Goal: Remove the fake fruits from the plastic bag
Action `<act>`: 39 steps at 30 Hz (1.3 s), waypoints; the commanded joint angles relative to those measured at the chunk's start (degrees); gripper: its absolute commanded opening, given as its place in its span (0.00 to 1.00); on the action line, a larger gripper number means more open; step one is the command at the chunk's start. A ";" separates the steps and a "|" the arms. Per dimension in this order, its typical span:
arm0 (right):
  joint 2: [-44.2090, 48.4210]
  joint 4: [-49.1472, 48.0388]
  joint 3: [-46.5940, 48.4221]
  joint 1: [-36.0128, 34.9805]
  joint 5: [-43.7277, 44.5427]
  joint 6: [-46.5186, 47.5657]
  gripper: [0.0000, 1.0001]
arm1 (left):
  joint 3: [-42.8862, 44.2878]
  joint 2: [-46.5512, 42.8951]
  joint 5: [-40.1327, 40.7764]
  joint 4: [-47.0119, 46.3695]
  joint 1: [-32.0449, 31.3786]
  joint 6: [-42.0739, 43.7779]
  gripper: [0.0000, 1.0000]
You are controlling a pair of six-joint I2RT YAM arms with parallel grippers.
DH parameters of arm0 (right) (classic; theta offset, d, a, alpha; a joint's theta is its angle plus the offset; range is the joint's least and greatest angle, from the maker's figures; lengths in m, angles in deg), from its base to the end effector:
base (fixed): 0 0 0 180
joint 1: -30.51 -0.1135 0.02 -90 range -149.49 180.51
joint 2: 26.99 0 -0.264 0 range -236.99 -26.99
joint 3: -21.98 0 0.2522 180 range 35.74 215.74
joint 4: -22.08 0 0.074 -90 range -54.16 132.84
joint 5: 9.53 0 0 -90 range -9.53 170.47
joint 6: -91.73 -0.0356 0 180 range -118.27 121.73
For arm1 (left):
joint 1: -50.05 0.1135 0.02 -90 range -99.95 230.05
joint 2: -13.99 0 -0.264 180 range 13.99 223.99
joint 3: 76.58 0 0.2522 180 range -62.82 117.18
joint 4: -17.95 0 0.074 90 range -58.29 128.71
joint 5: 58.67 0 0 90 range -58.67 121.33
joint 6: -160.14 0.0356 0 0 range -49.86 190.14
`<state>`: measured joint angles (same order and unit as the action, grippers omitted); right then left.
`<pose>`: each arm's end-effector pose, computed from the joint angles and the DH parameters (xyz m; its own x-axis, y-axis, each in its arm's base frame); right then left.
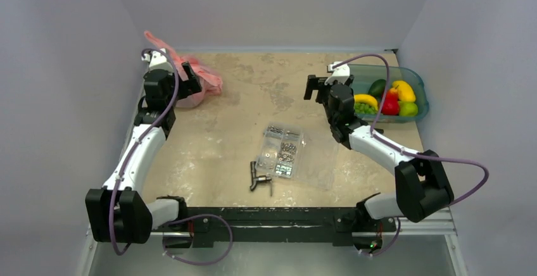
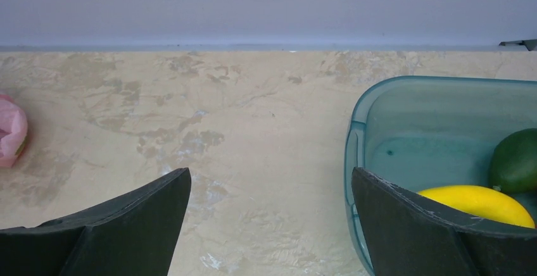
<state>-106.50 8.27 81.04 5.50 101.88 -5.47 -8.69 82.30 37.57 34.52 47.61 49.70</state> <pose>0.2907 0.1213 0.2726 -0.1121 0.0765 -0.9908 -0.0514 0.9953 0.0826 0.2791 -0.0080 0.3250 -0.2521 -0.3367 -0.9072 -0.1596 0.9391 -0.3042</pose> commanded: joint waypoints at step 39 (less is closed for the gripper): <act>8.20 12.30 1.74 -5.87 -27.87 -7.42 0.99 | 35.23 39.11 -19.55 20.56 12.19 -6.39 0.57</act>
<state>-99.22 21.69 83.94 -0.49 78.60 -10.50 22.98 120.99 20.37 51.41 59.41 41.96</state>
